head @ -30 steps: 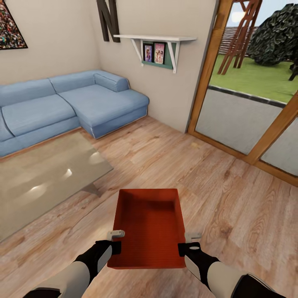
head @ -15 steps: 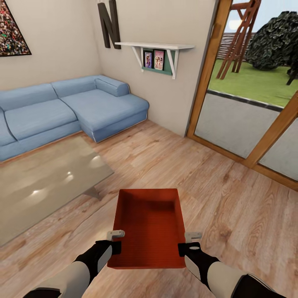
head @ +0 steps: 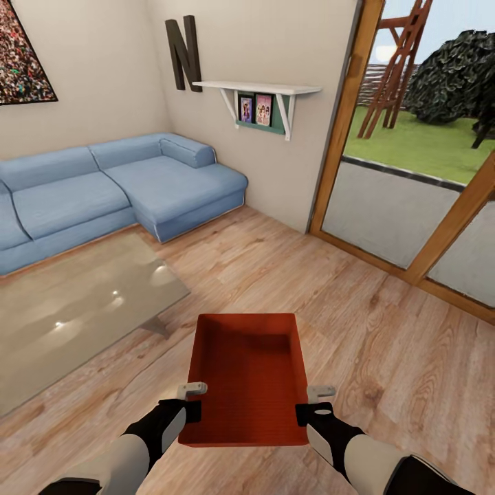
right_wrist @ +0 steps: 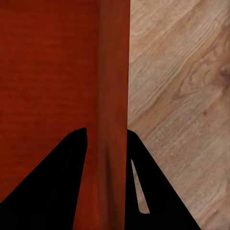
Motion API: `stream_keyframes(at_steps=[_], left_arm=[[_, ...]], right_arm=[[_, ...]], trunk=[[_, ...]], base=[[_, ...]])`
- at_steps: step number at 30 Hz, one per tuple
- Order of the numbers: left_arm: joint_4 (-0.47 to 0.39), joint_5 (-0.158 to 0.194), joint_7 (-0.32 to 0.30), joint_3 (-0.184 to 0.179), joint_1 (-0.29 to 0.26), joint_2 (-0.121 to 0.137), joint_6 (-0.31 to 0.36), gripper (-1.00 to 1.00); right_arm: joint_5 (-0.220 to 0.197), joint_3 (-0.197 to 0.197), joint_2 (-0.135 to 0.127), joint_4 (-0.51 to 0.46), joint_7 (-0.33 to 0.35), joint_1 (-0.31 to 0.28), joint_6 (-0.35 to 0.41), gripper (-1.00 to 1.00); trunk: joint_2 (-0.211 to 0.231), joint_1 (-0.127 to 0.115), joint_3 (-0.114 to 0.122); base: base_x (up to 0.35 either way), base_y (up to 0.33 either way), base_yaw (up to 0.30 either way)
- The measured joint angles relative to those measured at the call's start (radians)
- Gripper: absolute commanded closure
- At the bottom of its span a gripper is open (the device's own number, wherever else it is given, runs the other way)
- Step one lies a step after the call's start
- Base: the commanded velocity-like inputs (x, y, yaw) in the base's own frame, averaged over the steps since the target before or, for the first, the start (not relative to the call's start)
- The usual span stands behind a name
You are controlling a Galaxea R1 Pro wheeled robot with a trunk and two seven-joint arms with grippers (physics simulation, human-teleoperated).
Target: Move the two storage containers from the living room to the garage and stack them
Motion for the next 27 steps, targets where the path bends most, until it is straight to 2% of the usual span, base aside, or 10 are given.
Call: stream_keyframes(at_steps=[12, 20, 27], left_arm=[[0.0, 0.0, 0.0, 0.0, 0.0, 0.0, 0.0, 1.0], [0.0, 0.001, 0.0, 0.0, 0.0, 0.0, 0.0, 1.0], [0.0, 0.0, 0.0, 0.0, 0.0, 0.0, 0.0, 1.0]], right_arm=[[-0.001, 0.002, 0.0, 0.0, 0.0, 0.0, 0.0, 1.0], [-0.001, 0.001, 0.0, 0.0, 0.0, 0.0, 0.0, 1.0], [-0.004, 0.004, 0.0, 0.001, 0.0, 0.0, -0.001, 1.0]], trunk=[[0.084, -0.046, 0.056], [0.14, -0.077, 0.084], [0.189, -0.104, 0.112]], base=[[0.0, 0.0, 0.0], [0.0, 0.0, -0.004], [0.0, 0.0, -0.131]])
